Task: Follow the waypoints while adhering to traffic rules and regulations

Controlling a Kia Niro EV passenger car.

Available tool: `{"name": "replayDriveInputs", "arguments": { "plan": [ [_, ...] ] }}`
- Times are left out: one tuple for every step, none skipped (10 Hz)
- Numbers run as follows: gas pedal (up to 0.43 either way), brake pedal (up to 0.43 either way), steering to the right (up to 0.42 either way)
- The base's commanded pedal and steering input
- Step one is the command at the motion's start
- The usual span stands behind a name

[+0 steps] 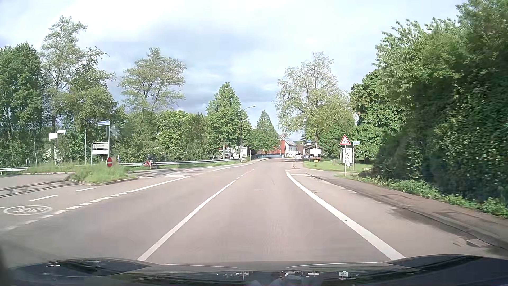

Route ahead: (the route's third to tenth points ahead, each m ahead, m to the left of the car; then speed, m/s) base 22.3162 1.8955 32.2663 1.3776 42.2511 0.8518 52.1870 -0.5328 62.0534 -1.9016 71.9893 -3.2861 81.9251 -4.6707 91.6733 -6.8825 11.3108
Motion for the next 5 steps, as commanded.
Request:
{"name": "replayDriveInputs", "arguments": {
  "plan": [
    [0.028, 0.000, 0.011],
    [0.028, 0.000, 0.011],
    [0.028, 0.000, 0.011],
    [0.028, 0.000, 0.011],
    [0.028, 0.000, 0.011]
  ]
}}
